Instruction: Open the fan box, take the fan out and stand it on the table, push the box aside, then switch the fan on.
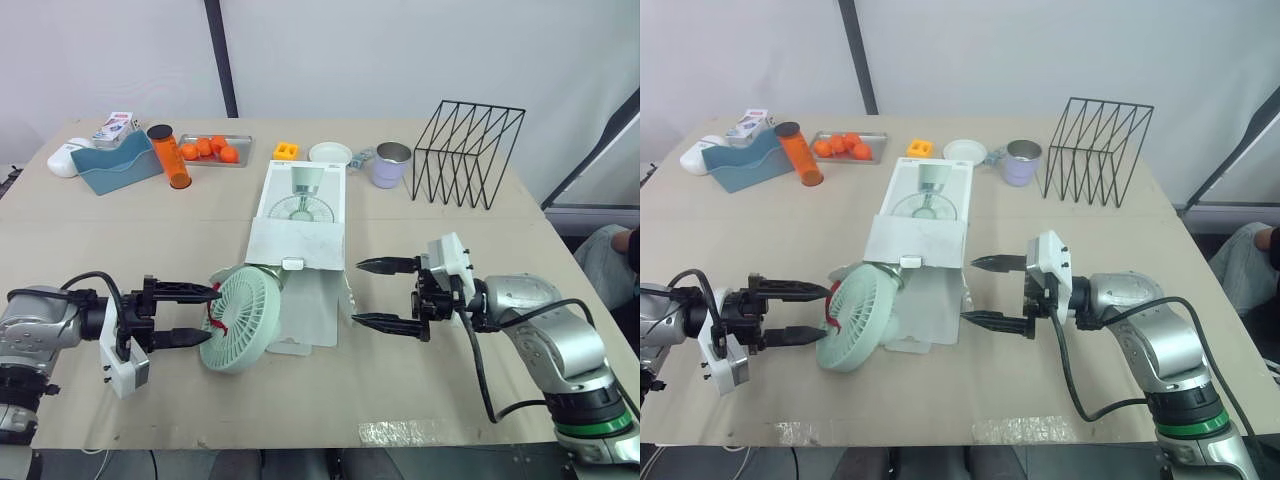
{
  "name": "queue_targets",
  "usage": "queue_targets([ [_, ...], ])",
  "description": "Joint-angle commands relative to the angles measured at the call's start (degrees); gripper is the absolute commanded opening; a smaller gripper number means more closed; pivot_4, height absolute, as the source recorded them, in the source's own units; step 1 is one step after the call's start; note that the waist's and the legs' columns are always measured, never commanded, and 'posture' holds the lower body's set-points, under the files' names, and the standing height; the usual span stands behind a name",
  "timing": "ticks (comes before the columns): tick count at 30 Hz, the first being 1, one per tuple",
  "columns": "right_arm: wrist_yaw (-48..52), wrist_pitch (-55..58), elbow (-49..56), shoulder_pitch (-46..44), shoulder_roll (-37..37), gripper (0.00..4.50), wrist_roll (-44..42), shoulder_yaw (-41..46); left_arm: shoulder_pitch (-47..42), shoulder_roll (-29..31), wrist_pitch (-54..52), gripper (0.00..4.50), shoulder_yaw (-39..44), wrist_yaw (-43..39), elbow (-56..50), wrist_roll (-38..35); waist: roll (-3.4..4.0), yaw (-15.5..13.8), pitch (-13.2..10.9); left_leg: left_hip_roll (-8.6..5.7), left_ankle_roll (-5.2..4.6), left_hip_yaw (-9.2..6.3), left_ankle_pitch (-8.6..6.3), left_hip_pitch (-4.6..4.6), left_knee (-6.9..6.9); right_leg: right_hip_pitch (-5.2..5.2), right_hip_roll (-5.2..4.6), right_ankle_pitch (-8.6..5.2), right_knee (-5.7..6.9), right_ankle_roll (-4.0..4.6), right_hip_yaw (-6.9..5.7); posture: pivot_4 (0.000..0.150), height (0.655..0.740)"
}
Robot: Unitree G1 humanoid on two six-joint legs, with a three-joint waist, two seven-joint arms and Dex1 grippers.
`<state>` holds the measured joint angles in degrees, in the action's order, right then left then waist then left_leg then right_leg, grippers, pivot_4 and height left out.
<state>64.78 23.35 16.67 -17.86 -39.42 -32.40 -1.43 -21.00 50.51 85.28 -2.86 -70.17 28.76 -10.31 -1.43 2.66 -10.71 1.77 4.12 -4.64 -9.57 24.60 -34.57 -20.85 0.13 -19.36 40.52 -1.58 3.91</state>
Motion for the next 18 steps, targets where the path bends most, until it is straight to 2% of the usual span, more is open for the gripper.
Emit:
queue_targets([
  [1,-0.49,-0.01,2.44,-0.74,-0.54,4.50,-0.59,1.21,-2.05,-0.21,1.43,4.49,-1.47,5.79,-0.58,1.25,0.00,0.01,0.00,0.00,0.00,0.00,0.00,0.00,0.00,0.00,0.00,0.00,0.01,0.00,0.00,0.150,0.7400],
  [6,-0.82,0.23,2.49,-0.70,-0.57,4.50,-0.46,1.09,-2.16,0.81,1.01,4.49,-2.55,11.00,-1.55,3.61,0.00,0.01,0.00,0.00,0.01,0.01,0.01,-0.08,-0.04,0.00,0.00,-0.01,0.19,0.00,0.01,0.150,0.7400],
  [18,-0.84,-0.21,1.38,-1.40,0.20,4.50,0.10,-0.06,-3.12,7.09,2.48,4.49,1.47,19.18,8.14,9.64,0.00,0.05,0.00,0.02,0.03,0.02,0.03,-0.15,-0.05,0.00,0.03,-0.01,0.34,0.00,0.01,0.150,0.7400],
])
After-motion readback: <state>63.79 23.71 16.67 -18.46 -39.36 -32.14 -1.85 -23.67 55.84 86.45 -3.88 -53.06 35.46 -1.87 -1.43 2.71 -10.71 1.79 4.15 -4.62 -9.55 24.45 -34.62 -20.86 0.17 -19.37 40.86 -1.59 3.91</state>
